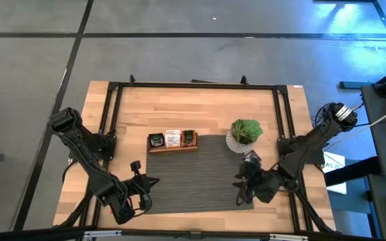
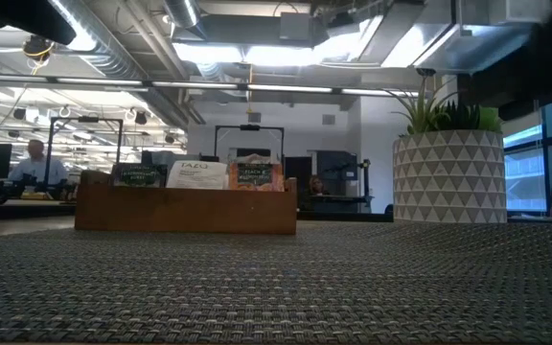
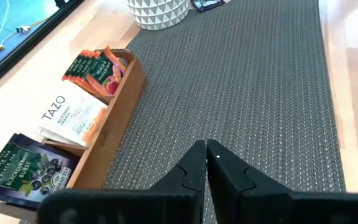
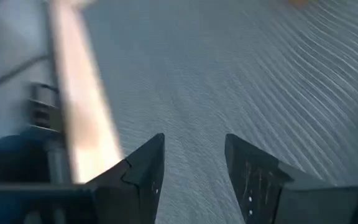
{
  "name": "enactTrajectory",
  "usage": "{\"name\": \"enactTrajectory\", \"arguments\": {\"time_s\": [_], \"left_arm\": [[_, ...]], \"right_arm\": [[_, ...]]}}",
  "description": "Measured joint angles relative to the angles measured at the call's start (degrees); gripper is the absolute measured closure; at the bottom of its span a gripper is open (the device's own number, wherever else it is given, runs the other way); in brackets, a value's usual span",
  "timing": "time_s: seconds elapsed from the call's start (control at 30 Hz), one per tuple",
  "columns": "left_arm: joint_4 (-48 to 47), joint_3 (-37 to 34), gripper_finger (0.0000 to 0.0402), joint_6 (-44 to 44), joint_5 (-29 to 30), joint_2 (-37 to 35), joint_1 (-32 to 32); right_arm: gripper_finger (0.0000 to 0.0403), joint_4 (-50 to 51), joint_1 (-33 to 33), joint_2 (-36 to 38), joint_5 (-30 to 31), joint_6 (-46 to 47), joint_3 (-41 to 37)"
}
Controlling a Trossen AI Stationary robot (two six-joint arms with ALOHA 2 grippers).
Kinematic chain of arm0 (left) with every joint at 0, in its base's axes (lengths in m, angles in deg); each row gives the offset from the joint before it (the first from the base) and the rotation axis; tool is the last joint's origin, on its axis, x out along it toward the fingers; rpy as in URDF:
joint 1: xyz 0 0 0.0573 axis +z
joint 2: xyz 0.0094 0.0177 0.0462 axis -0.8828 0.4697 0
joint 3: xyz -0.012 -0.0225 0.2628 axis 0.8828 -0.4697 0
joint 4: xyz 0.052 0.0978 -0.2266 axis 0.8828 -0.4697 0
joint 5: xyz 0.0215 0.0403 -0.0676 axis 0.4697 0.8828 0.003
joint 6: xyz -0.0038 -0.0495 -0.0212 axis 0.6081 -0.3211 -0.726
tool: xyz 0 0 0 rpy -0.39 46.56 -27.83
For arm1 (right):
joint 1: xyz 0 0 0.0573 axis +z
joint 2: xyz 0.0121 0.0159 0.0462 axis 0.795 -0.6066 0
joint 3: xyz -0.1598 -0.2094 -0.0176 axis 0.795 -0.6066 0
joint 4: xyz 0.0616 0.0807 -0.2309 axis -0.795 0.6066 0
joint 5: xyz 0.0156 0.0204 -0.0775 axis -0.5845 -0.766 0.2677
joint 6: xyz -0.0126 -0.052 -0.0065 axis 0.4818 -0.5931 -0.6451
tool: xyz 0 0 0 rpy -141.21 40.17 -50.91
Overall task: Pick & Place Tea
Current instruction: Put the violet tea bag to the left section of the wooden organizer
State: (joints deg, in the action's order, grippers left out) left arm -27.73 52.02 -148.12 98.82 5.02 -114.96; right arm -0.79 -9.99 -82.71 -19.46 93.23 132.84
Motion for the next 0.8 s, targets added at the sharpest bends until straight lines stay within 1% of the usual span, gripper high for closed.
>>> {"name": "enactTrajectory", "arguments": {"time_s": [0.1,0.27,0.3,0.37,0.43,0.5,0.6,0.7,0.8], "left_arm": [[0.0,0.0,0.0389,-0.01,0.0,0.0,0.0],[0.72,0.0,0.0393,-0.01,0.0,0.0,0.0],[0.7,0.0,0.0393,-0.01,0.0,0.0,0.0],[0.7,0.0,0.0392,-0.01,0.0,0.0,0.0],[0.7,0.0,0.039,-0.01,0.0,0.0,0.0],[0.71,0.0,0.0389,-0.01,0.0,0.0,0.0],[0.72,0.0,0.0389,-0.01,0.0,0.0,0.0],[0.72,0.0,0.0392,-0.01,0.0,0.0,0.0],[0.8,0.0,0.0393,-0.01,0.0,0.0,0.0]], "right_arm": [[0.0233,10.04,1.11,0.0,2.29,11.09,0.0],[0.0233,28.95,1.04,0.0,2.22,28.57,-0.03],[0.0233,32.17,0.97,0.0,1.85,31.2,-0.05],[0.0233,36.24,0.93,0.0,0.96,33.08,-0.59],[0.0232,37.77,0.89,0.0,0.45,33.21,-1.83],[0.0223,36.37,0.4,0.0,-0.27,33.25,-3.6],[0.0189,33.45,-1.13,0.0,-3.57,34.81,-7.1],[0.0148,31.1,-3.01,0.0,-4.33,38.35,-11.0],[0.0122,28.11,-4.14,0.0,-6.06,37.1,-14.18]]}}
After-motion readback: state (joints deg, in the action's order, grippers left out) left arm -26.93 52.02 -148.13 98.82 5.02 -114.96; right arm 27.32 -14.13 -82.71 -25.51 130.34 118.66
